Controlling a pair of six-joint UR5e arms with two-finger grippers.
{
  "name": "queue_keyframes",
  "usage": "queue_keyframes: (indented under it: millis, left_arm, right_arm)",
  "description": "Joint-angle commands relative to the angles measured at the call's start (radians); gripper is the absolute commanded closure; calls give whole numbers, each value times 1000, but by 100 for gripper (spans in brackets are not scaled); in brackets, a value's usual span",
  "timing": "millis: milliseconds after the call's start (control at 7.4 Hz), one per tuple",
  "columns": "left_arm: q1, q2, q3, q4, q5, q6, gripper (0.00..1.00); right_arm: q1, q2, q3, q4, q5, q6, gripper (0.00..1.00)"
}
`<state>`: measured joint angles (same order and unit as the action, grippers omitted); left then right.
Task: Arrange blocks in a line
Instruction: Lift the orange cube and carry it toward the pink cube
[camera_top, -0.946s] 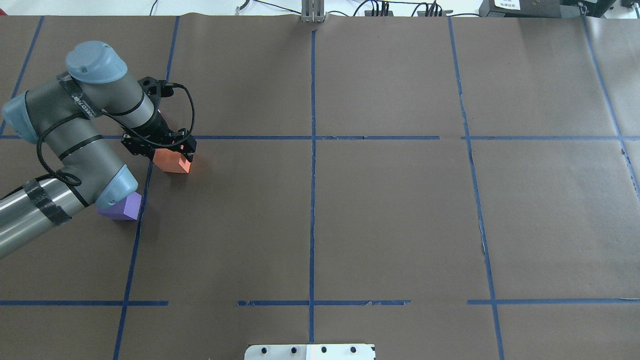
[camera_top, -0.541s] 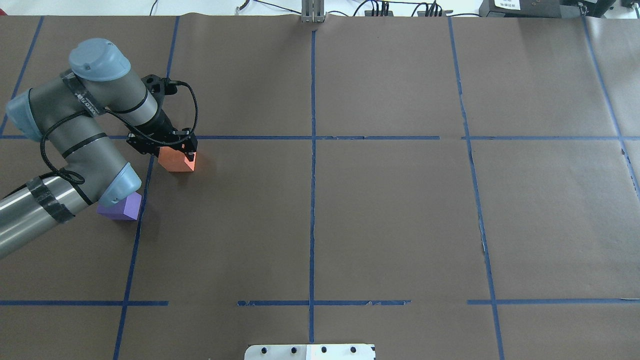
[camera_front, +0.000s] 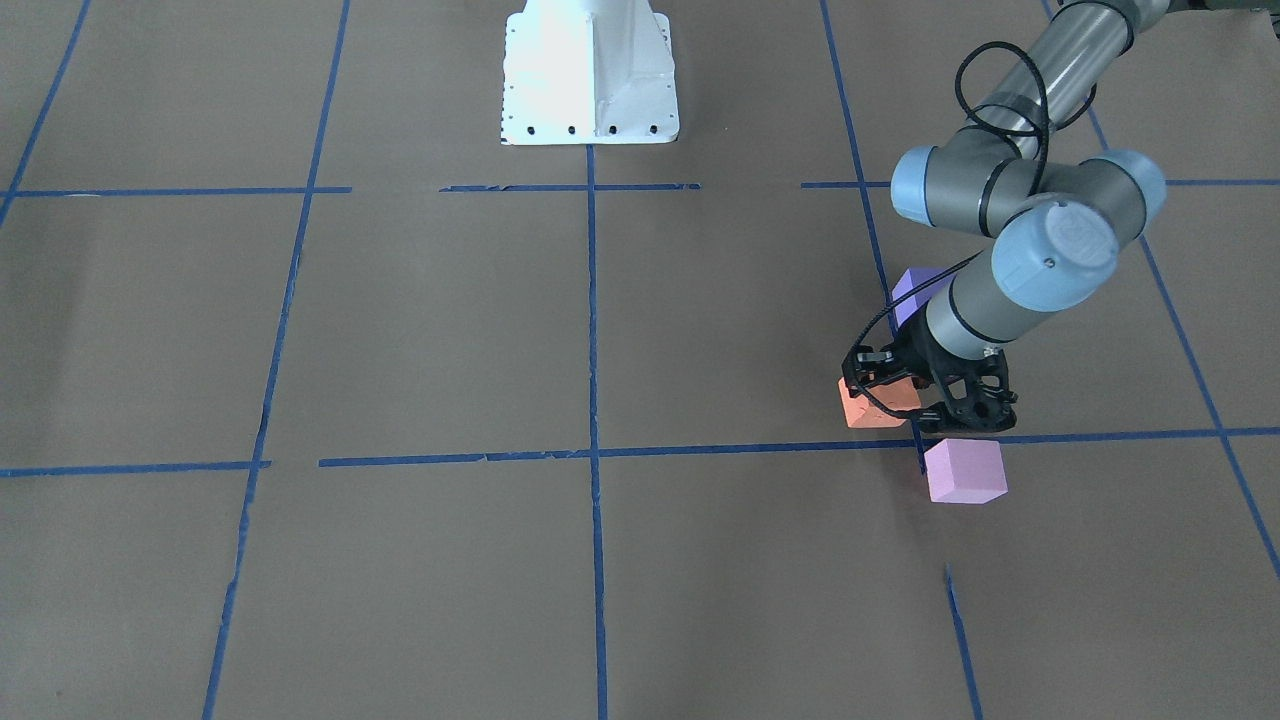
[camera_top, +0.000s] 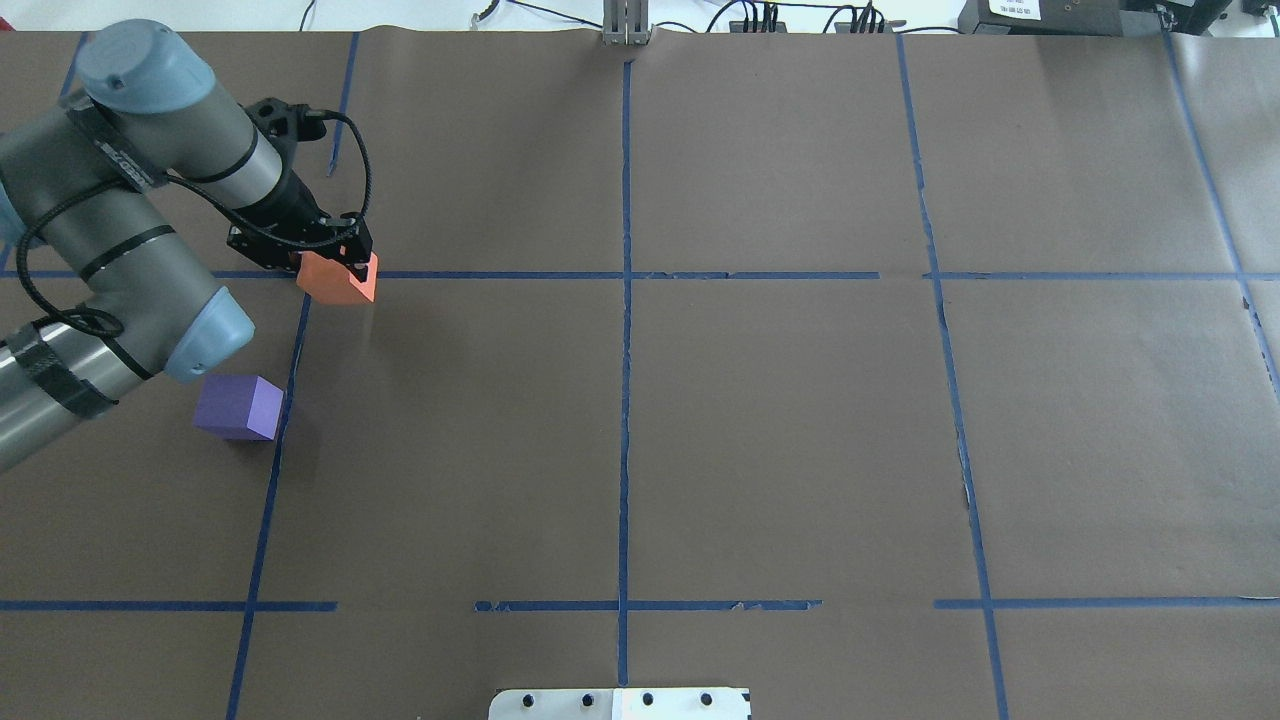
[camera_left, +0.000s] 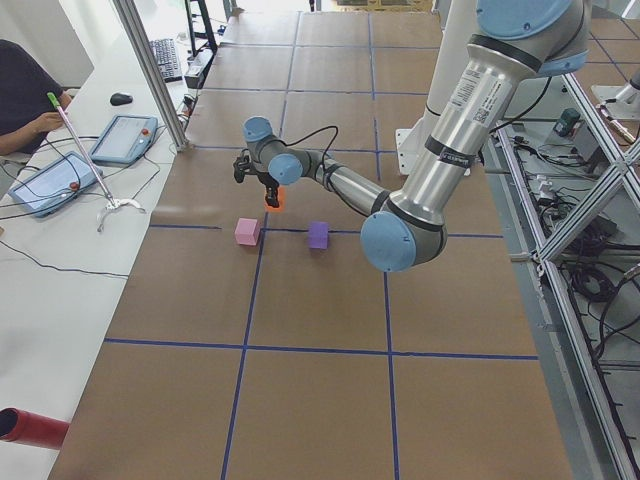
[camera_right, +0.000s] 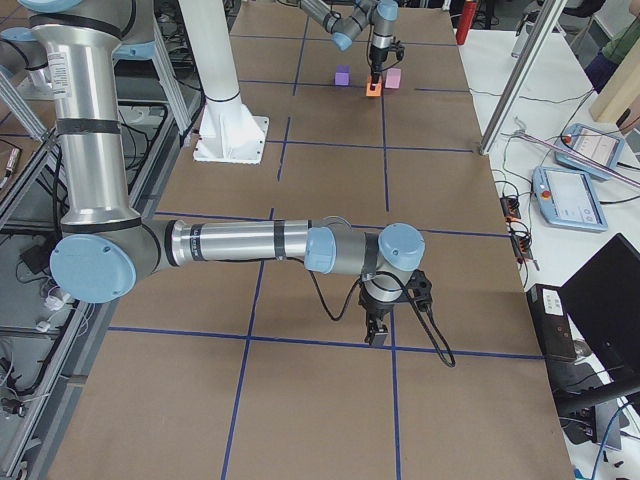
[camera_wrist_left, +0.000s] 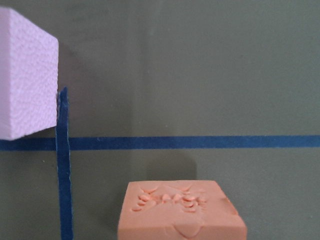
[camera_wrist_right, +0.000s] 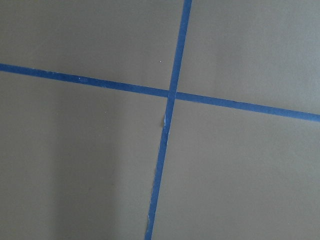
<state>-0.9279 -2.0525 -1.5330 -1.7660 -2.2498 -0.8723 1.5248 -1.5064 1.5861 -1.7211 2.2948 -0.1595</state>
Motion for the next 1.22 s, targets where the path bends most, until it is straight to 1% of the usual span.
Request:
queue_keyframes:
  millis: [0, 135, 270, 405, 811, 1081]
  left_arm:
    - [-95, 37, -122, 174, 47, 208, 69]
    - [-97, 73, -142, 186, 56, 219, 69]
    - [-98, 137, -162, 178, 55, 239, 68]
    - [-91, 159, -150, 168, 52, 257, 68]
    - [-80, 144, -24, 47, 41, 249, 68]
    - [-78, 126, 19, 22, 24, 246, 68]
  right_arm:
    - [1, 0, 0, 0, 0, 0, 0]
    - [0, 0, 0, 0, 0, 0, 0]
    - [0, 0, 0, 0, 0, 0, 0]
    - [0, 0, 0, 0, 0, 0, 0]
    - [0, 0, 0, 0, 0, 0, 0]
    - [0, 0, 0, 0, 0, 0, 0]
